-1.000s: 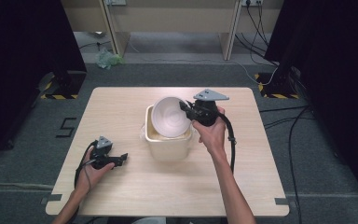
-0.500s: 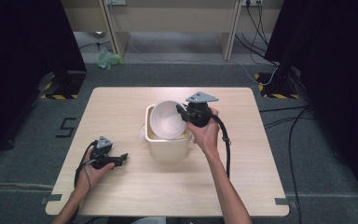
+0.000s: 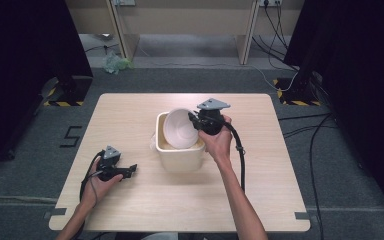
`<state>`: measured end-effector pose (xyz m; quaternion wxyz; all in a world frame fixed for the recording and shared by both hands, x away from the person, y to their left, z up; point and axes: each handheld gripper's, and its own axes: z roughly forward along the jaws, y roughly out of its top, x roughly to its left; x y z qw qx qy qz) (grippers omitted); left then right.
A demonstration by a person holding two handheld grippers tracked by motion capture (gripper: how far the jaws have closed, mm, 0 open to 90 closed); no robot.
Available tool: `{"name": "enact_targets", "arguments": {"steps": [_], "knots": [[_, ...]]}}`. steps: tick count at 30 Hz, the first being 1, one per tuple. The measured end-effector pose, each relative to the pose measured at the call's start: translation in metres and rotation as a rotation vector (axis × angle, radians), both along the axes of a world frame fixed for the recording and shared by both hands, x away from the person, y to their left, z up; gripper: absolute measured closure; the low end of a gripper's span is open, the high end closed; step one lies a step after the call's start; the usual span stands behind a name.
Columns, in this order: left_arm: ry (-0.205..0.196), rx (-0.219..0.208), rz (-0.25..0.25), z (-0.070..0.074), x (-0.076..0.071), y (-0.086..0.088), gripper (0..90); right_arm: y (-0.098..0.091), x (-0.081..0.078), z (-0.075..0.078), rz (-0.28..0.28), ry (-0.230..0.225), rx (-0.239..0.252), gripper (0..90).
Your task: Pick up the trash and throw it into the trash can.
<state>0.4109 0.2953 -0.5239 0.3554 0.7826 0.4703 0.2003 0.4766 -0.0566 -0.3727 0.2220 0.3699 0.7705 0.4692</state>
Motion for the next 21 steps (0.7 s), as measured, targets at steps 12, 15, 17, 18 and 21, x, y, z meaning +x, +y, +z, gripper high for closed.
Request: {"name": "enact_targets", "arguments": {"steps": [12,15,17,18,21], "knots": [[0.000,0.001,-0.002,0.000,0.000,0.000,14.7,-0.005,-0.004,0.006,-0.015,-0.008,-0.002,61.6],[0.002,0.001,-0.003,0.000,0.000,0.000,14.7,-0.008,-0.007,0.008,-0.023,-0.015,-0.001,60.4],[0.002,0.002,-0.002,0.000,0.000,0.000,14.6,-0.011,-0.009,0.009,-0.027,-0.012,0.000,58.0],[-0.001,0.000,-0.003,0.000,0.000,0.000,14.6,-0.013,-0.010,0.009,-0.031,-0.010,-0.005,55.4],[-0.001,0.000,-0.003,0.000,0.000,0.000,14.6,-0.017,-0.011,0.008,-0.043,-0.004,-0.001,49.7]]}}
